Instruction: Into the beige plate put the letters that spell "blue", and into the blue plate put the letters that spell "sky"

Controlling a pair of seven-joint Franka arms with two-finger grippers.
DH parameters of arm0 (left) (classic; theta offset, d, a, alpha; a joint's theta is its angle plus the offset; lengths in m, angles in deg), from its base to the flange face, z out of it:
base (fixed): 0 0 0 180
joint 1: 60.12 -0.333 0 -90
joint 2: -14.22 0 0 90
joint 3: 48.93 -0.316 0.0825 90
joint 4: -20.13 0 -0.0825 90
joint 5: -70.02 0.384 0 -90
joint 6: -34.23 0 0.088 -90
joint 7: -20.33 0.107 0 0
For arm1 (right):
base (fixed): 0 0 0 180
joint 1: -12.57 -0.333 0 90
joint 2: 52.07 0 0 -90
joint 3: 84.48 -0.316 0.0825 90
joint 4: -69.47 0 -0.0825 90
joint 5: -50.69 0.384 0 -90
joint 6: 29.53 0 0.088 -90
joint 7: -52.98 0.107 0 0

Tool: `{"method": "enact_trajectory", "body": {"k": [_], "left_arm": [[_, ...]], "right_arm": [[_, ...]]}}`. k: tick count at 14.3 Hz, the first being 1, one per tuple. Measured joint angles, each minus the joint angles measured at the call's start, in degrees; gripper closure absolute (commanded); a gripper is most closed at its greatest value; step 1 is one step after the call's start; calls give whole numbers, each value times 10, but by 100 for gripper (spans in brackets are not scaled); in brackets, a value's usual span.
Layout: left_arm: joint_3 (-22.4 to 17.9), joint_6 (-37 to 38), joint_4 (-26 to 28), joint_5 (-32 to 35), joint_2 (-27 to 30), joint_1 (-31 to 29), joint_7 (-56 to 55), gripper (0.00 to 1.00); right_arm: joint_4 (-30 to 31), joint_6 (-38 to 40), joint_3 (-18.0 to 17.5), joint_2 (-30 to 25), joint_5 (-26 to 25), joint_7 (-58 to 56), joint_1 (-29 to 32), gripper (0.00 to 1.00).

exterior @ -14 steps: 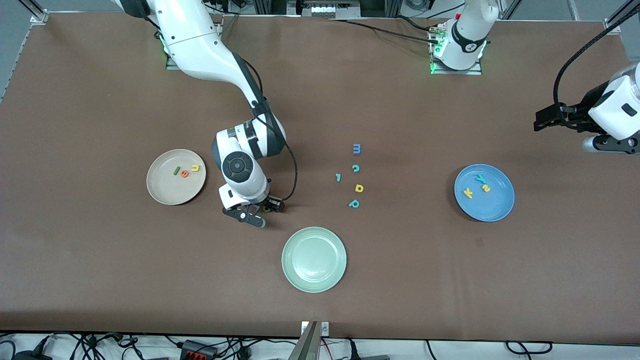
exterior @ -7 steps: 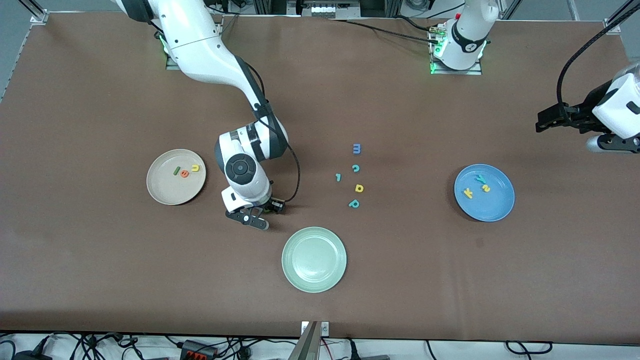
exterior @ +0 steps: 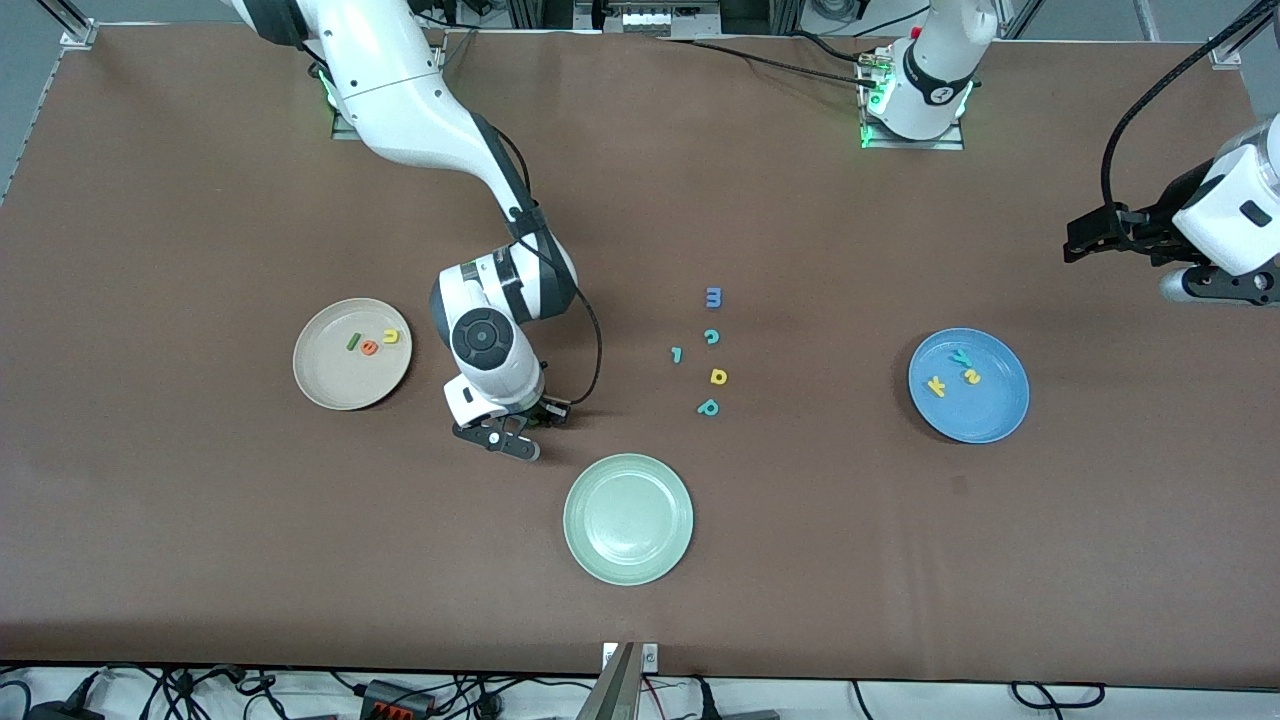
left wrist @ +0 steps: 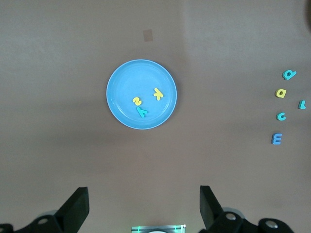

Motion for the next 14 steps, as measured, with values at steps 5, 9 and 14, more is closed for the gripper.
{"method": "enact_trajectory", "body": {"k": [5, 9, 14], "left_arm": [[-1, 1, 0, 0, 0, -1, 0, 0], [-1, 1, 0, 0, -1, -2, 0, 0], [0, 2, 0, 0, -1, -2, 0, 0]], "right_arm": [[-1, 2, 0, 0, 0, -13, 0, 76], [-5, 14, 1, -1, 0, -31, 1, 80], [-15, 131, 7, -28, 0, -110, 23, 80]]}}
